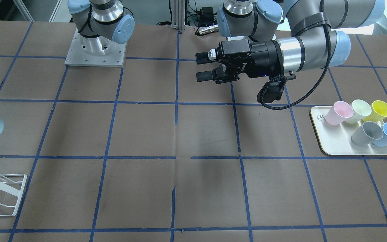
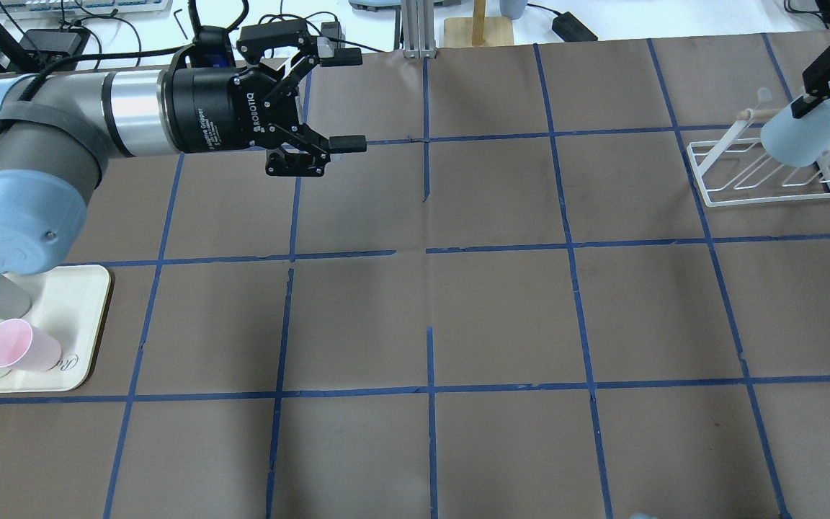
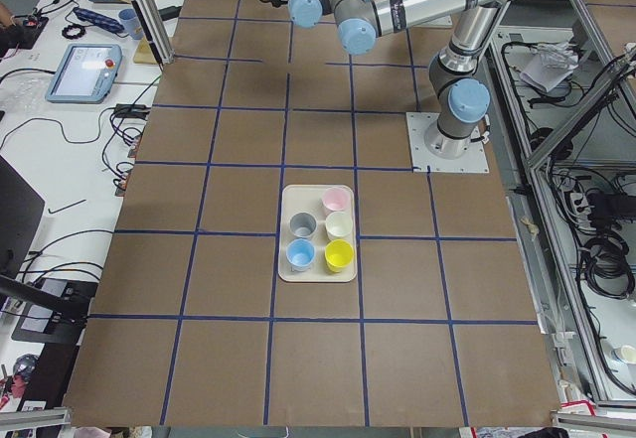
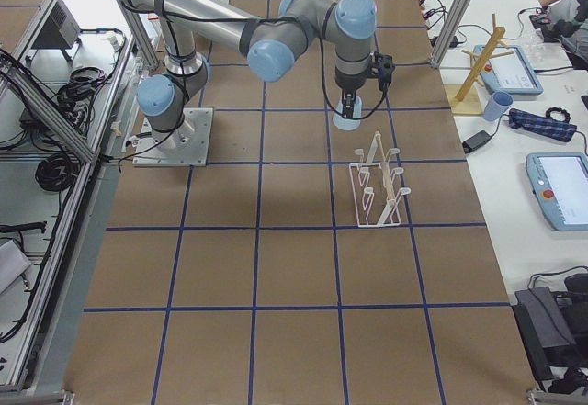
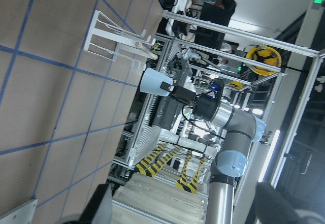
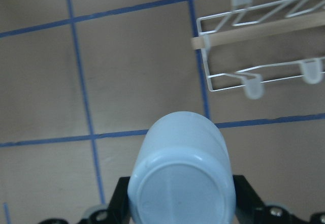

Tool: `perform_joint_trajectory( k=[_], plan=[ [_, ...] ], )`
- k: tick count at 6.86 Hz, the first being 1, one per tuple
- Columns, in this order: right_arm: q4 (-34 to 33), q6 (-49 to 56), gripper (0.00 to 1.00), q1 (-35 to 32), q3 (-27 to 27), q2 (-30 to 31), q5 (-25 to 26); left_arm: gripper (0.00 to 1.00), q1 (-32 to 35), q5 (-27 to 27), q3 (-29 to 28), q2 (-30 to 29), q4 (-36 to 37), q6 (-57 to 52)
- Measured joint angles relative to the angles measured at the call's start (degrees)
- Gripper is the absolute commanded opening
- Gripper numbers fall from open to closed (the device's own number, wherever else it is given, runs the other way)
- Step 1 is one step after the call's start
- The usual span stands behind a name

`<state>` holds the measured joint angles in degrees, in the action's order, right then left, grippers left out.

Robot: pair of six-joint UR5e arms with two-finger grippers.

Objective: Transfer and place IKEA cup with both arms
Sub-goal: 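Lift the cup off the rack and carry it toward the left gripper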

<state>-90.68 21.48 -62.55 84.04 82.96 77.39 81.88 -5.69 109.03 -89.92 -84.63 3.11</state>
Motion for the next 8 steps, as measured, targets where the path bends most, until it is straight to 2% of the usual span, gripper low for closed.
perform_joint_trajectory(
  k=[2,4,6,8],
  plan=[
    [8.22,-0.45,0.44,-7.78,-3.73,1.38,-13.17,1.00,-0.01,2.23,0.85,-0.21,2.58,0.45],
    [9.42,-0.06,0.40,-13.83,-3.78,0.48,-31.07,1.00,0.28,5.22,0.97,-0.25,2.95,0.57],
    [8.49,2.37,0.42,-15.85,-2.15,-1.67,-47.27,1.00,0.11,6.50,0.86,-0.26,3.00,0.58],
    [7.87,6.81,0.41,-17.33,2.86,-1.42,-57.18,1.00,0.14,6.72,0.59,-0.41,3.08,0.60]
  ],
)
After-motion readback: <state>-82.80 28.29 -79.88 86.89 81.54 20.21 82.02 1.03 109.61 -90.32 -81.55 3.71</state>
